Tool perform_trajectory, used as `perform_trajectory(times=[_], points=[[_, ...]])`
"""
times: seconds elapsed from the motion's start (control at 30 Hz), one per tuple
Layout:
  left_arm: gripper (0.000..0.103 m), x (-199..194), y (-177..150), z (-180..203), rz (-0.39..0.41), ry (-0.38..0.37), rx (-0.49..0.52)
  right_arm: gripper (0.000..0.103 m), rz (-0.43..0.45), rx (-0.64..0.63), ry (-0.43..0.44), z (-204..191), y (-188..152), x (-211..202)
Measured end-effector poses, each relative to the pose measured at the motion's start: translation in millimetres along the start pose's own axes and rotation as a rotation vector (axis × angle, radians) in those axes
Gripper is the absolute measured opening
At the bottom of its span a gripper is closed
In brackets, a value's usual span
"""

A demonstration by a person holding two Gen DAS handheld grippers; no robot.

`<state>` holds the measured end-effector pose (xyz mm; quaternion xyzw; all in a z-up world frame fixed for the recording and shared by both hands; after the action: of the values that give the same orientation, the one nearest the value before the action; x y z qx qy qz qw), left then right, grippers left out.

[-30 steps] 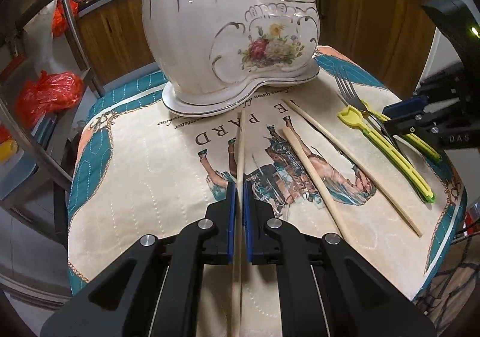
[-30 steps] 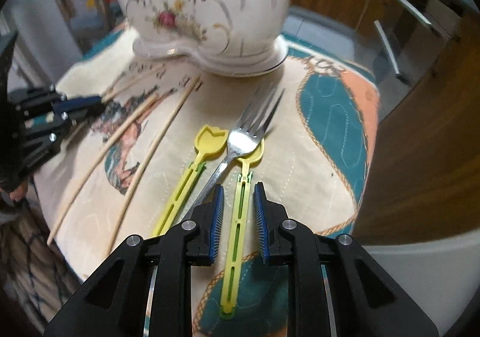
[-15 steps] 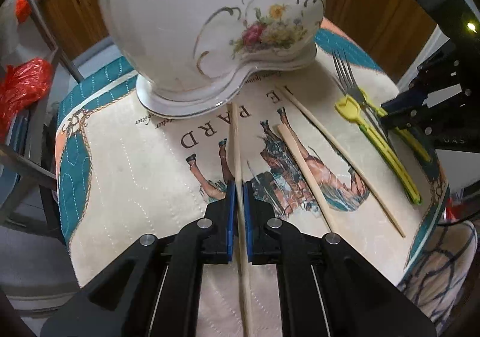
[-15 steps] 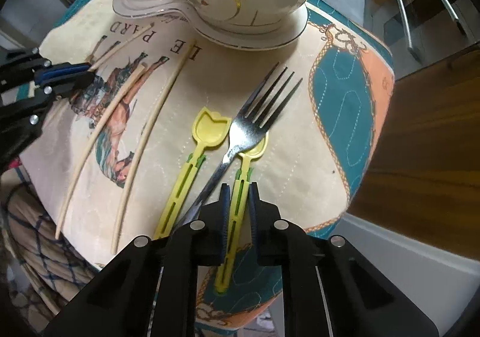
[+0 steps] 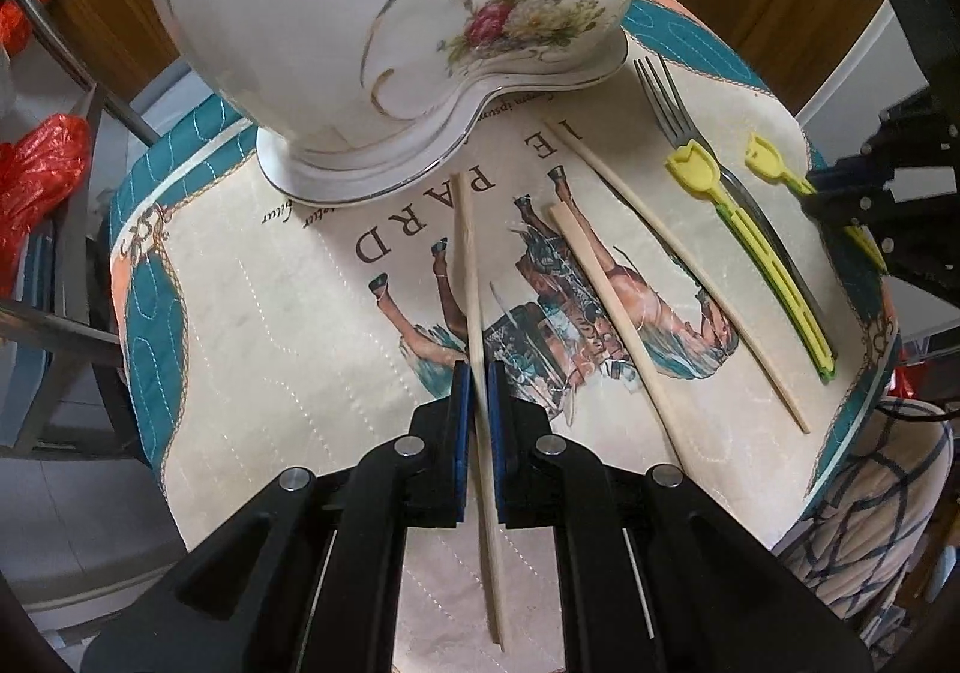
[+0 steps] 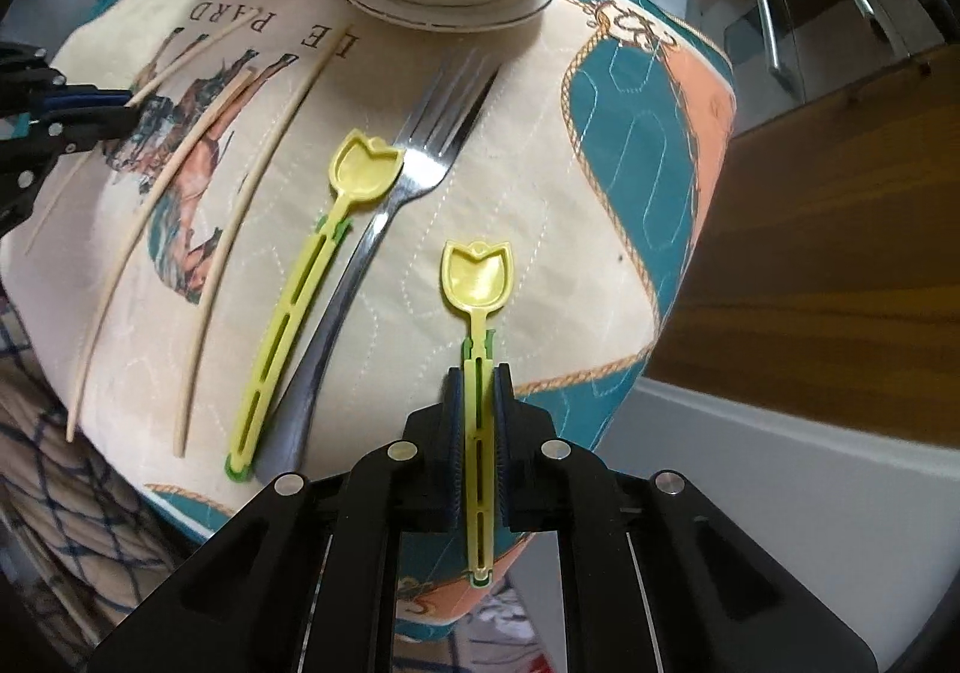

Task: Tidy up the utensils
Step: 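Lift the chopstick over the tall pot while the right tool lifts the yellow utensil over the small pot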

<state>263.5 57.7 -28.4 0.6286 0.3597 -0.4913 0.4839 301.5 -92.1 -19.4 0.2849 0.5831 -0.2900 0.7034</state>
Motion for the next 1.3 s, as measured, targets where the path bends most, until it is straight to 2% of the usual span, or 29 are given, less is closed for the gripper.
perform_trajectory(times=[0.2,0.37,0.47,0.77,0.83,0.97,1.03,1.17,1.3], points=[[0.006,2,0,-4,-0.058,-0.005,0.021,0.01,0.01,0.008,0.004,1,-4,-3],[0.004,-3,-14,-8,0.02,-0.006,-0.017,0.01,0.121,0.061,0.09,3,-5,-17],[0.004,-10,-26,-7,0.093,-0.034,-0.039,0.01,0.191,0.081,0.134,5,-7,-29],[0.004,-70,-62,-6,0.432,-0.142,-0.127,0.01,0.505,0.188,0.326,24,-23,-70],[0.004,-84,-62,-7,0.514,-0.154,-0.143,0.01,0.559,0.21,0.36,30,-20,-73],[0.004,-110,-55,-12,0.665,-0.123,-0.197,0.01,0.676,0.239,0.413,31,-17,-86],[0.004,-117,-50,-17,0.701,-0.112,-0.221,0.01,0.725,0.241,0.424,28,-16,-93],[0.004,-130,-34,-24,0.829,-0.11,-0.273,0.01,0.832,0.243,0.429,22,-10,-107],[0.004,-140,-25,-26,0.923,-0.13,-0.267,0.01,0.922,0.246,0.476,21,-3,-118]])
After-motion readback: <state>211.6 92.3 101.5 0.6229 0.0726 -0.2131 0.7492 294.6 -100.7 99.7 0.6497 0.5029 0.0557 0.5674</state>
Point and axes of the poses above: each gripper's, at about its wrist camera, not at the fingertips, and x roughly the way its jaws point, z to its right, y to its top, the point moved 3 cm from there along x, roughly the way its jaws point, and after that the axes turned 5 degrees about x, right-handed, at the moved point
